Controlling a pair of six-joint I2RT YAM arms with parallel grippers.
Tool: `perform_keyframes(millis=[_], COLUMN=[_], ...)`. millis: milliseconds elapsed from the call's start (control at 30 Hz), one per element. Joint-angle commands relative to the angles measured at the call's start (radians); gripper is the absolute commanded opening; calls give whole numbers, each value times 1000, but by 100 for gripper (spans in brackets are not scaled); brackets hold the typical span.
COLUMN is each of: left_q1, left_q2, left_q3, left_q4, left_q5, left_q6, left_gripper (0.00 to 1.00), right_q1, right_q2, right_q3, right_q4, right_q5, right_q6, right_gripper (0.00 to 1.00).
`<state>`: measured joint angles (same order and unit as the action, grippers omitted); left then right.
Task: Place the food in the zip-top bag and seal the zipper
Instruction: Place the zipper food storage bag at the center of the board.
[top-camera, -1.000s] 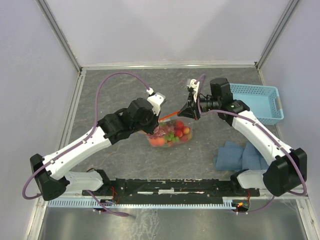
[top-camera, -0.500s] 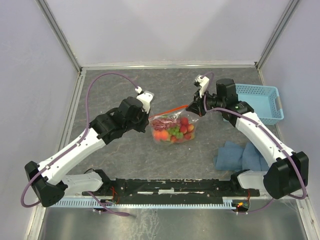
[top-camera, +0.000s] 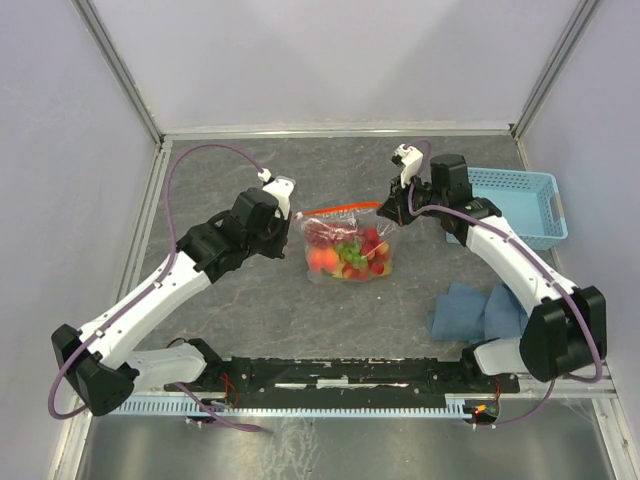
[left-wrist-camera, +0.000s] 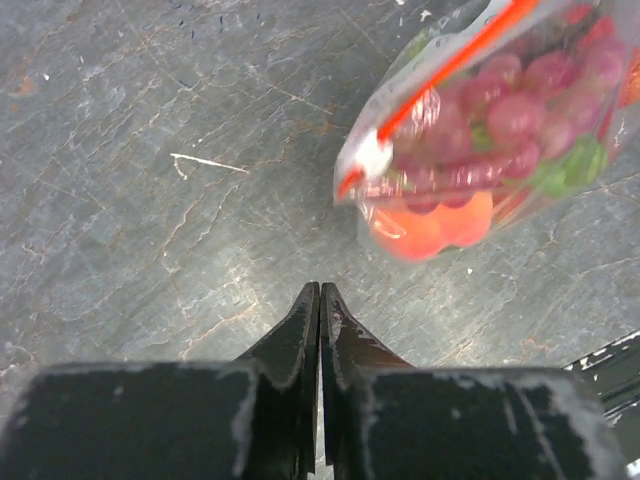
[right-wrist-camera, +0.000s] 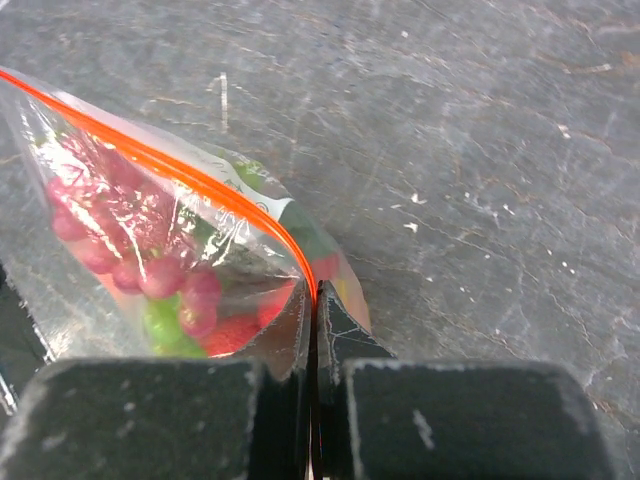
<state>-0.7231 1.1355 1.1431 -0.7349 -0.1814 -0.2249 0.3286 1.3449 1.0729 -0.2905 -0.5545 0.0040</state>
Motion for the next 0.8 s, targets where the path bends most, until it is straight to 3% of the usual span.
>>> perform_keyframes(millis=[0,67,167,233,467,767], left_q1=[16,28,36,39,75,186], left_q2=[20,32,61,76,86,-13], left_q3=[-12,-17,-11,-4,-18,-62], left_q4=[0,9,23,31,46,61], left_q5=[-10,3,27,27,15,-41], left_q6=[-87,-110,-137,-147,-184,-226], left_gripper=[3,3,3,3,6,42], right_q1=[-14,-14,-13,-13,-14,-14], right_q2=[75,119,156,146,39,-127], right_q3=[66,93,122,116,74,9], right_q4=[63,63,80,108,81,-34], right_q5=[91,97,69,73,229,527], right_q6=[56,82,122,151,134,160], right_gripper=[2,11,34,44,68,88])
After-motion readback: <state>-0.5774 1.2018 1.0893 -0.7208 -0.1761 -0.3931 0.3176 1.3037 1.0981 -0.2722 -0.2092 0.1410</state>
